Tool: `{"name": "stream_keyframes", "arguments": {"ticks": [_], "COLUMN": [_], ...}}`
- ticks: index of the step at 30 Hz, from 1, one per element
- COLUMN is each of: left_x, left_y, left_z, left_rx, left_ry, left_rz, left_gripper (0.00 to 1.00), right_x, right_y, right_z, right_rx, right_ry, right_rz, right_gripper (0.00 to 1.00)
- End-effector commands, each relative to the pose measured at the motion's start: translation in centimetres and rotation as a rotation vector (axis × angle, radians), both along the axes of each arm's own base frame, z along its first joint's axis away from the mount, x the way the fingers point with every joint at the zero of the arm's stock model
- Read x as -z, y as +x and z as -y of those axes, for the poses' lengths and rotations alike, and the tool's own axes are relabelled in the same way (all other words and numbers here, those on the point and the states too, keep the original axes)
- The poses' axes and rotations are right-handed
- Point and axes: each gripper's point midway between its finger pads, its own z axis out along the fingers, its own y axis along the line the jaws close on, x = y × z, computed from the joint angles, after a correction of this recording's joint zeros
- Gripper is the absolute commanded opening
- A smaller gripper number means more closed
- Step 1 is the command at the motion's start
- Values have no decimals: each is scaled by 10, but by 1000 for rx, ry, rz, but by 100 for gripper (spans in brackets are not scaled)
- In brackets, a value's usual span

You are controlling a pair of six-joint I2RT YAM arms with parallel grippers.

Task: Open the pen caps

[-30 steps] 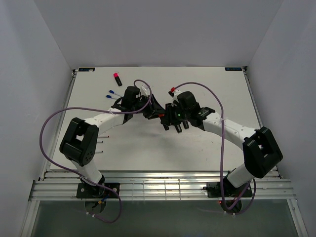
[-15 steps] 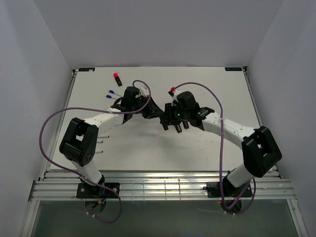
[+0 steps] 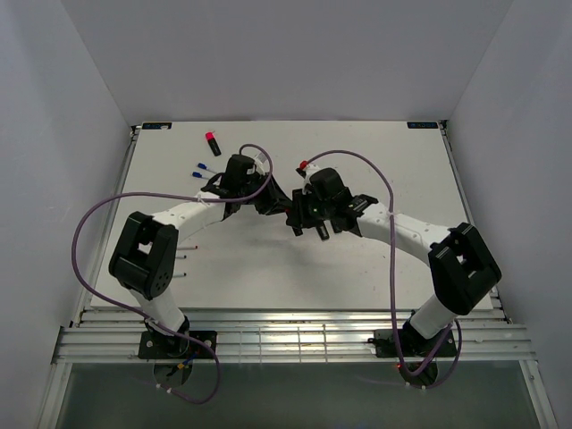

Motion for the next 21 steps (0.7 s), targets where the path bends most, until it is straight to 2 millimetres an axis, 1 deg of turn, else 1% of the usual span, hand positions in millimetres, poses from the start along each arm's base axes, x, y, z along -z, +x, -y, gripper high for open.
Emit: {"name": "stream_keyframes", "arguments": {"ticks": [1,2,3,4,5,6,7,9,10,11,12,13,14,15,16,19,21], "left_x": [-31,-38,-41,-44,-46,-50,-53,-55,-59,-60,-66,-61,-61,-59,-57,-56,-56], "left_y": [20,27,32,37,39,46,47,50,51,49,49,46,44,43,40,40,44], "left_z": [0,0,-4,-5,-6,-12,-13,-17,-17,-17,-19,-20,-20,-22,-24,-31,-35], "left_rx": [-46,-52,-58,-66,-64,-75,-69,-70,-58,-53,-50,-43,-41,-41,-43,-60,-81], "left_ry": [-9,-21,-40,-66,-81,-96,-110,-122,-142,-153,-172,-180,-184,-179,-175,-158,-140], "left_rz": [15,20,6,2,1,6,10,28,57,69,100,114,121,132,136,163,182], "left_gripper": [0,0,0,0,0,0,0,0,0,0,0,0,0,0,0,0,0], "right_x": [9,15,18,18,20,24,26,25,26,22,19,17,13,3,0,-7,-9], "right_y": [5,5,4,7,7,3,1,-3,-12,-15,-19,-35,-40,-37,-48,-57,-60], "right_z": [12,22,31,44,52,59,60,50,34,21,13,1,-6,-14,-18,-23,-23], "right_rx": [63,89,120,183,202,210,199,137,44,-4,-40,-129,-163,-181,-233,-293,-295], "right_ry": [-202,-281,-342,-424,-458,-475,-470,-411,-314,-235,-169,-50,11,81,152,255,293], "right_rz": [115,152,185,245,258,262,257,256,189,162,135,48,21,37,-21,-74,-103], "right_gripper": [8,8,8,8,8,8,8,8,8,8,8,8,8,8,8,8,8]}}
